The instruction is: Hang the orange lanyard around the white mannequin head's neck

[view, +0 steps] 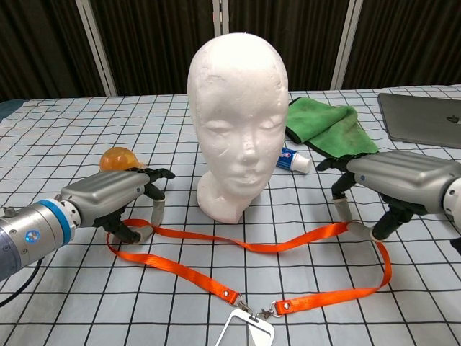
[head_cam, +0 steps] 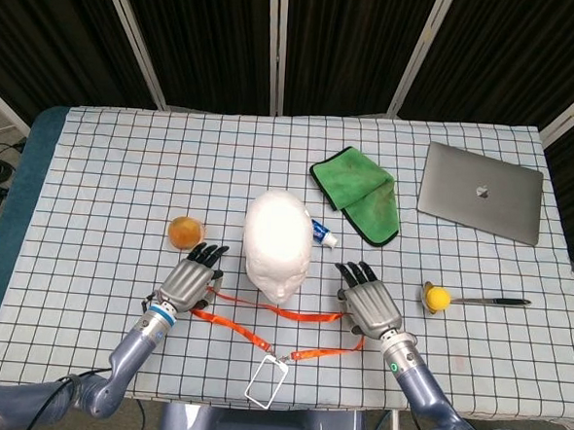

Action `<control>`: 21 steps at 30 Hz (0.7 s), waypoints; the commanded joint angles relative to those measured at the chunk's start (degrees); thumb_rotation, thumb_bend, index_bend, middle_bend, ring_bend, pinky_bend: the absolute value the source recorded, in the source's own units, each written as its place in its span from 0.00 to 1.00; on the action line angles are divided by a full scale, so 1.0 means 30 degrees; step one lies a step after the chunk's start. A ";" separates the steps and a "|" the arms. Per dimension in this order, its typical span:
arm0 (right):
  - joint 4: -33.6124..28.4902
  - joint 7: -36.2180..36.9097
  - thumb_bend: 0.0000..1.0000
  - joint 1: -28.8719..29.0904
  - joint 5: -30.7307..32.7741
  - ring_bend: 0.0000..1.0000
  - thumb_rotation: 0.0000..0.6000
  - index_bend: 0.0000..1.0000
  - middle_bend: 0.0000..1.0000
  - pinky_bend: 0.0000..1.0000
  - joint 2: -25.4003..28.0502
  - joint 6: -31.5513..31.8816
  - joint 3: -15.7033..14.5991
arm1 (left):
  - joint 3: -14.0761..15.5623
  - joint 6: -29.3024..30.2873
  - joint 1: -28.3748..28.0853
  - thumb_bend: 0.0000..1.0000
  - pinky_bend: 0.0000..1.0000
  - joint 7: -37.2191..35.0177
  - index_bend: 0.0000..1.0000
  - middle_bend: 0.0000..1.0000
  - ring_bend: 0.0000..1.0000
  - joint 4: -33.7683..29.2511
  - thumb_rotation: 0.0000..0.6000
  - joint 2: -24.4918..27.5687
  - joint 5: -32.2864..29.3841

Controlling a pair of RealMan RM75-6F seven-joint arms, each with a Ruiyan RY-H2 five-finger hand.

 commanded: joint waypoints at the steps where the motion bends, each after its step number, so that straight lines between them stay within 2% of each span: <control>1: -0.0036 0.0002 0.37 -0.0022 -0.0056 0.00 1.00 0.72 0.05 0.00 0.0033 0.0009 -0.0043 | 0.0078 -0.0011 -0.0001 0.51 0.00 -0.0011 0.67 0.00 0.00 0.0053 1.00 -0.0017 -0.0019; 6: -0.0202 0.0093 0.37 -0.0122 -0.0387 0.00 1.00 0.72 0.05 0.00 0.0182 0.0081 -0.0208 | 0.0228 0.0167 0.0049 0.51 0.00 -0.0494 0.70 0.00 0.00 -0.0070 1.00 0.0070 0.0346; 9: -0.0335 0.0357 0.37 -0.0254 -0.1029 0.00 1.00 0.72 0.04 0.00 0.0408 0.0174 -0.0434 | 0.0542 0.0605 0.0162 0.51 0.00 -0.1201 0.70 0.00 0.00 -0.0293 1.00 0.0354 0.1278; 15: -0.0011 0.1463 0.37 -0.0605 -0.3798 0.00 1.00 0.72 0.04 0.00 0.1122 0.0424 -0.1403 | 0.1595 0.1913 0.0413 0.51 0.00 -0.2932 0.70 0.00 0.00 -0.0347 1.00 0.1177 0.4010; 21: 0.0438 0.2826 0.37 -0.0911 -0.6876 0.00 1.00 0.72 0.02 0.00 0.1999 0.0896 -0.2399 | 0.2815 0.4257 0.0796 0.50 0.00 -0.5319 0.70 0.00 0.00 0.0509 1.00 0.1649 0.7270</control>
